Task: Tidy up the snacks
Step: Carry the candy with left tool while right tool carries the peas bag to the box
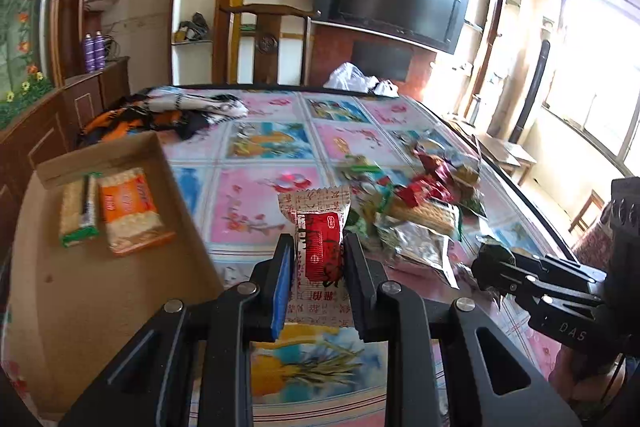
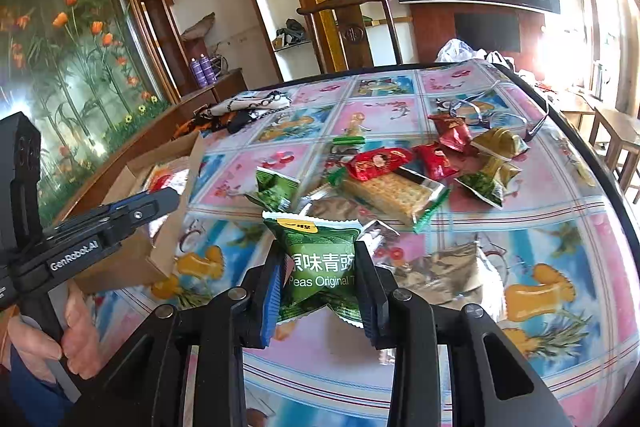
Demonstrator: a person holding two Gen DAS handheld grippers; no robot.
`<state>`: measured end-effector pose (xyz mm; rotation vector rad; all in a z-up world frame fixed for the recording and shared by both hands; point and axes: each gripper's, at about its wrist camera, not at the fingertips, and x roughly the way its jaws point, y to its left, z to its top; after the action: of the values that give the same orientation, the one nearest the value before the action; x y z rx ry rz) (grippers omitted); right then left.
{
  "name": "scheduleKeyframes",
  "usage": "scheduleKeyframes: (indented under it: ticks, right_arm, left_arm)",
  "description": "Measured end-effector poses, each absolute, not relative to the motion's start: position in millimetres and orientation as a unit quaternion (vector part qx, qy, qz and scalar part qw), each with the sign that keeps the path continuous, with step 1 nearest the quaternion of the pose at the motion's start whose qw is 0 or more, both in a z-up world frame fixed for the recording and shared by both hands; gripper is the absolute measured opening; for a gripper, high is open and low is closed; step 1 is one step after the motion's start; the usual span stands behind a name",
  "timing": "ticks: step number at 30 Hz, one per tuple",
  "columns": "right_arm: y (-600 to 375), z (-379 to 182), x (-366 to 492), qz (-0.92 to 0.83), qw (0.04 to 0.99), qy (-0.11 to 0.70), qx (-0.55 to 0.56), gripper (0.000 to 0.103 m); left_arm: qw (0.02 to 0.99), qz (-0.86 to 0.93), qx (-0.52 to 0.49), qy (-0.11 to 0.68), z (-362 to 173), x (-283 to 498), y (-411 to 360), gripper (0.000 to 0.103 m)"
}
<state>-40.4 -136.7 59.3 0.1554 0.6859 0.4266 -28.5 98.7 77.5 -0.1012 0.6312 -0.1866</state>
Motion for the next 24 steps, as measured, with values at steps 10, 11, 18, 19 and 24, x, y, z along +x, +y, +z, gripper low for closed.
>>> scheduleKeyframes:
  ticks: [10, 11, 18, 19, 24]
  right_arm:
    - [-86, 69, -39, 0.246, 0.912, 0.323, 0.057, 0.035]
    - [-81, 70, -38, 0.249, 0.912, 0.322, 0.056, 0.035]
    - [-40, 79, -36, 0.287, 0.903, 0.317, 0.05, 0.035]
    - [-34, 81, -35, 0.292, 0.901, 0.316, 0.05, 0.035]
    - [8, 87, -31, 0.332, 0.887, 0.32, 0.036, 0.036]
  left_arm:
    - [0.95, -0.039, -0.089, 0.297, 83, -36, 160, 0.024]
    - [0.95, -0.032, -0.093, 0.297, 82, -36, 167, 0.024]
    - [0.942, 0.024, -0.123, 0.31, 70, -38, 222, 0.024]
    - [0.939, 0.031, -0.129, 0.316, 67, -37, 229, 0.024]
    - [0.927, 0.063, -0.152, 0.337, 56, -34, 256, 0.024]
